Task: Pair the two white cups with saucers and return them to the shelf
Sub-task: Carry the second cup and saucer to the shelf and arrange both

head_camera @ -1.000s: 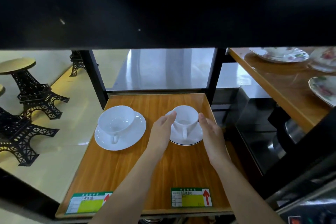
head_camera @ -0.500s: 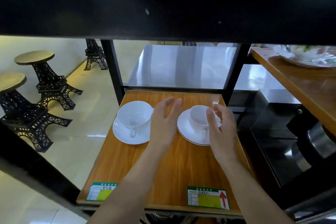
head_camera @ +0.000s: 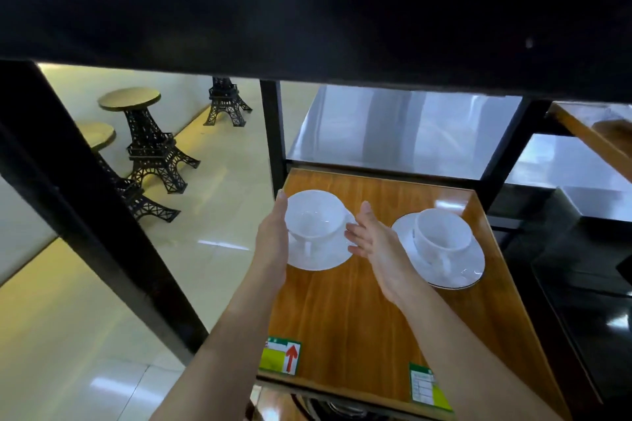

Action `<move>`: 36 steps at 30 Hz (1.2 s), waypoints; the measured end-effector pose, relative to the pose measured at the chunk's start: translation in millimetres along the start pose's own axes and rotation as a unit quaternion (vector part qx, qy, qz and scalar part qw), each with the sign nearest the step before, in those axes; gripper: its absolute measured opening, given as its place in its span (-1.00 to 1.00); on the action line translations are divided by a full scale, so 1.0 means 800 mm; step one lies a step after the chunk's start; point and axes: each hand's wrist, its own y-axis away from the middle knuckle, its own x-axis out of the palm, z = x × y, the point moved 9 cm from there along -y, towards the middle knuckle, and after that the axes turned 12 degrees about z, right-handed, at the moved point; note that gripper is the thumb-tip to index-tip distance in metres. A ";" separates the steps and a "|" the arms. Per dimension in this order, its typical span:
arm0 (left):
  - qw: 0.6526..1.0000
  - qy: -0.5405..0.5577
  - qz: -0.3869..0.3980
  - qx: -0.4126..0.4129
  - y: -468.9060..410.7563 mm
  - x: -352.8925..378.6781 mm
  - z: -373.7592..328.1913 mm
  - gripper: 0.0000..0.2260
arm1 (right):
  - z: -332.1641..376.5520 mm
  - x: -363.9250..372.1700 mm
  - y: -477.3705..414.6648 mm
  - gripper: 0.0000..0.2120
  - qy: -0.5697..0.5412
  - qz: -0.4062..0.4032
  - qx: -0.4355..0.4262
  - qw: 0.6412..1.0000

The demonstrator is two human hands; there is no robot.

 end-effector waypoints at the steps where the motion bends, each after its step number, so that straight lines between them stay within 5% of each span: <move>1: 1.000 -0.007 -0.006 0.005 0.001 -0.003 -0.003 -0.38 | -0.002 0.002 -0.002 -0.40 -0.003 0.005 0.003 1.000; 10: 0.999 -0.040 0.002 0.002 -0.005 -0.009 -0.009 -0.42 | -0.003 0.008 -0.009 -0.47 -0.025 0.007 -0.008 1.000; 15: 0.999 -0.019 -0.025 0.032 -0.007 -0.020 -0.010 -0.70 | -0.004 -0.019 -0.002 -0.58 0.078 -0.121 -0.018 0.989; 18: 0.998 -0.031 -0.059 0.019 -0.009 -0.032 -0.007 -0.70 | -0.012 -0.033 0.003 -0.61 0.159 -0.176 0.007 0.971; 26: 0.973 -0.219 -0.069 0.026 -0.011 -0.051 0.005 -0.74 | -0.041 -0.020 -0.005 -0.59 0.161 -0.115 0.063 0.978; 36: 0.970 -0.229 -0.060 0.059 -0.012 -0.047 0.007 -0.77 | -0.046 -0.025 -0.005 -0.67 0.134 -0.141 0.057 0.979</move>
